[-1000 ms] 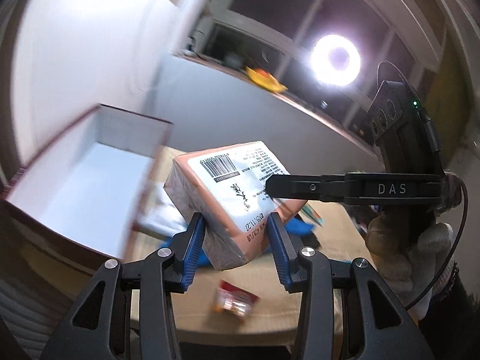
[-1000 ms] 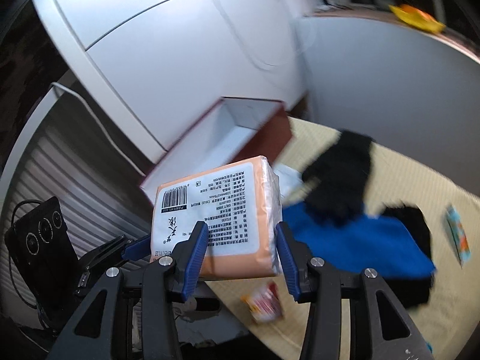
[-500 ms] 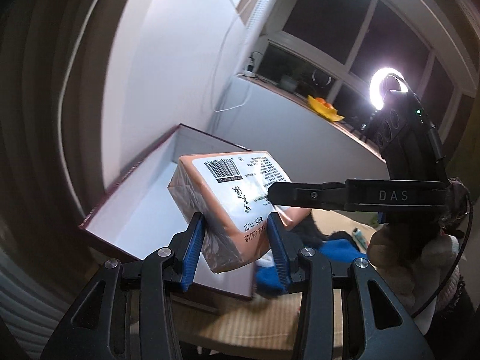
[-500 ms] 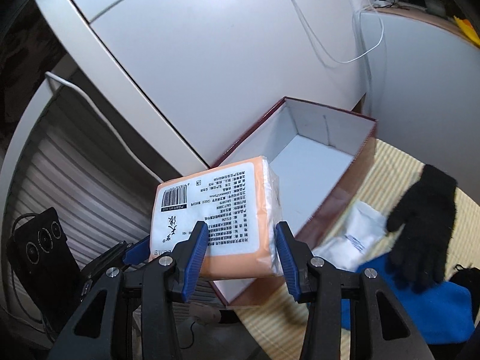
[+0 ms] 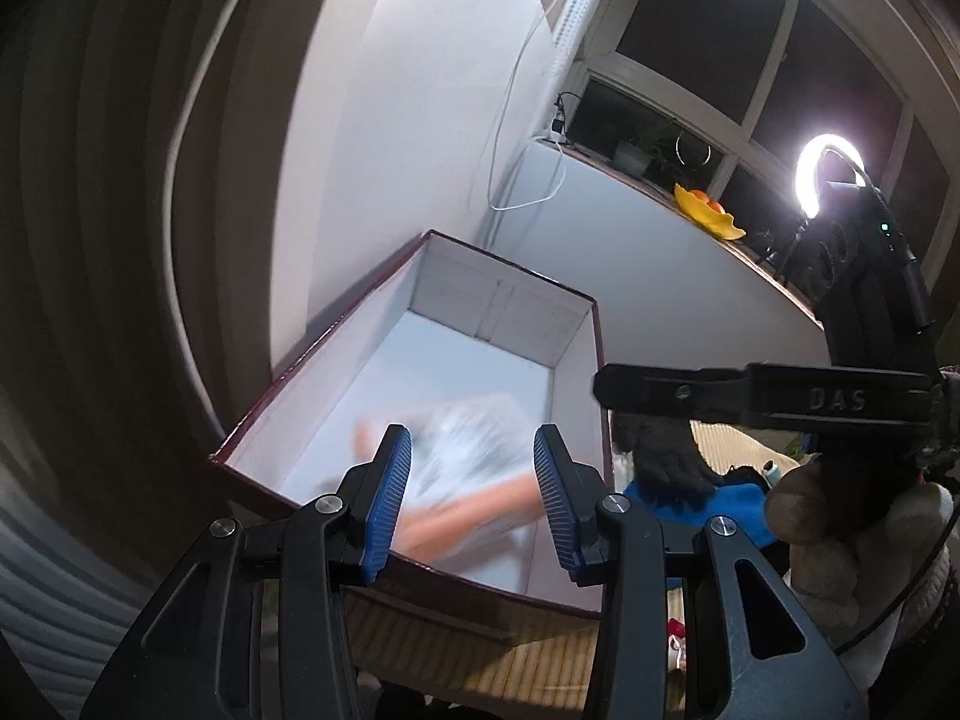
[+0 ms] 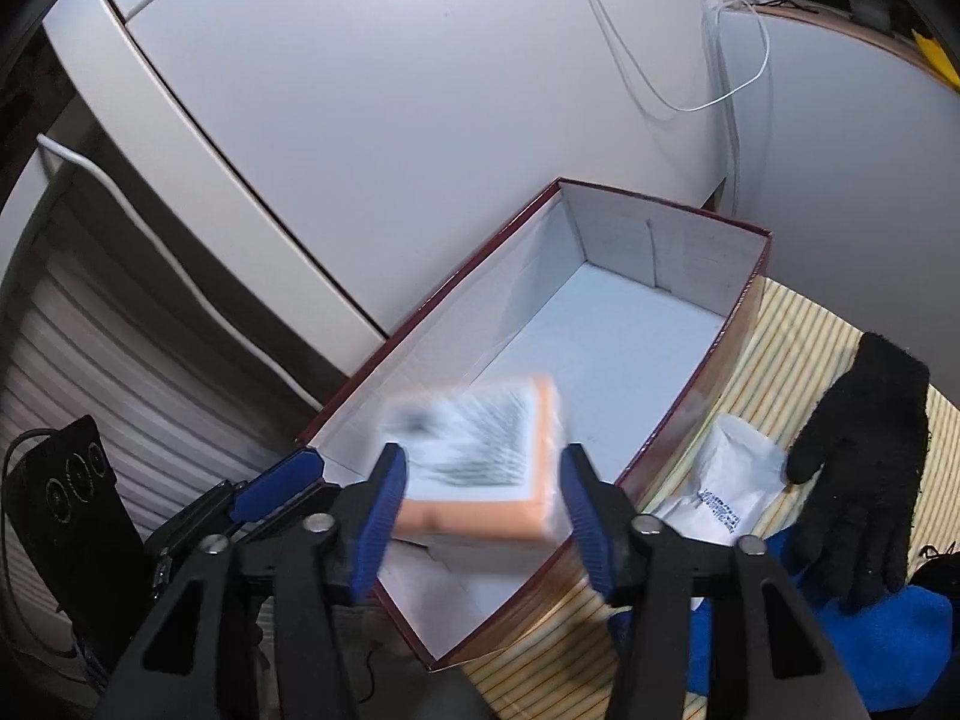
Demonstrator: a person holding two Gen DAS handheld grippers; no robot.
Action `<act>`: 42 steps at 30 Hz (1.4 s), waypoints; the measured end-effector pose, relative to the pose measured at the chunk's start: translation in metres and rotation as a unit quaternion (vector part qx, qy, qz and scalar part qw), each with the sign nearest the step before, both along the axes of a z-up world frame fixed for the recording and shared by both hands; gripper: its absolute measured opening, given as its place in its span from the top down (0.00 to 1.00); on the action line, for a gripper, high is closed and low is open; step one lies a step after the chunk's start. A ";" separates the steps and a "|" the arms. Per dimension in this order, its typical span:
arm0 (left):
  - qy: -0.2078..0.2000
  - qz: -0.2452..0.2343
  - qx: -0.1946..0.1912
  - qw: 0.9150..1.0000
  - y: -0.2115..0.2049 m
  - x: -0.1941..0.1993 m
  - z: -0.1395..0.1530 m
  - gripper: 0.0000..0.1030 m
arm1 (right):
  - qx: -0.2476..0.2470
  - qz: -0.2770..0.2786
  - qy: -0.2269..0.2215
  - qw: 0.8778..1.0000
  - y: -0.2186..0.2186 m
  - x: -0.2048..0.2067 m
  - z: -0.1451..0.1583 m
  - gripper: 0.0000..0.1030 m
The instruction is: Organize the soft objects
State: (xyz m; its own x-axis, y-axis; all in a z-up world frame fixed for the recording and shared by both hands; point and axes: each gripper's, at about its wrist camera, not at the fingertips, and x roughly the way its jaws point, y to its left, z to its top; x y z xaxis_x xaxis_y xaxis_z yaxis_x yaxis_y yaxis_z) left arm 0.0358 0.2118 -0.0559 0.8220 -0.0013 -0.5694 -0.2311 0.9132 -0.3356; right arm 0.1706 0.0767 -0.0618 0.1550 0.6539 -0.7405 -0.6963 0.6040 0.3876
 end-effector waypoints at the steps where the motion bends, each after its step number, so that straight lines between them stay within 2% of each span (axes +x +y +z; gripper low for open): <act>1: -0.001 0.000 0.004 1.000 -0.001 -0.001 0.000 0.60 | 0.001 -0.002 0.000 1.000 -0.002 0.001 0.001 0.47; 8: -0.005 -0.015 0.004 1.000 -0.011 -0.002 0.003 0.60 | 0.008 -0.013 -0.008 1.000 -0.022 0.001 0.008 0.46; 13: -0.011 -0.031 0.006 0.999 -0.021 -0.007 0.009 0.60 | 0.013 -0.030 -0.015 0.999 -0.054 -0.003 0.019 0.46; 15: -0.016 -0.041 0.009 0.999 -0.028 -0.010 0.012 0.59 | 0.018 -0.041 -0.027 0.999 -0.079 -0.007 0.026 0.46; 19: -0.017 -0.064 0.007 0.998 -0.043 -0.010 0.014 0.47 | 0.027 -0.077 -0.043 0.996 -0.137 -0.013 0.037 0.40; 23: -0.014 -0.098 0.016 0.995 -0.070 -0.007 0.013 0.44 | 0.027 -0.124 -0.061 0.990 -0.197 -0.017 0.044 0.40; 28: 0.001 -0.145 0.029 0.989 -0.105 0.000 0.006 0.41 | 0.007 -0.175 -0.077 0.981 -0.264 -0.020 0.043 0.32; 35: 0.051 -0.185 0.036 0.981 -0.141 0.015 -0.022 0.41 | -0.002 -0.203 -0.052 0.978 -0.310 -0.015 0.024 0.32; 42: 0.095 -0.186 0.047 0.977 -0.155 0.021 -0.048 0.41 | -0.004 -0.169 -0.001 0.986 -0.296 -0.002 -0.008 0.32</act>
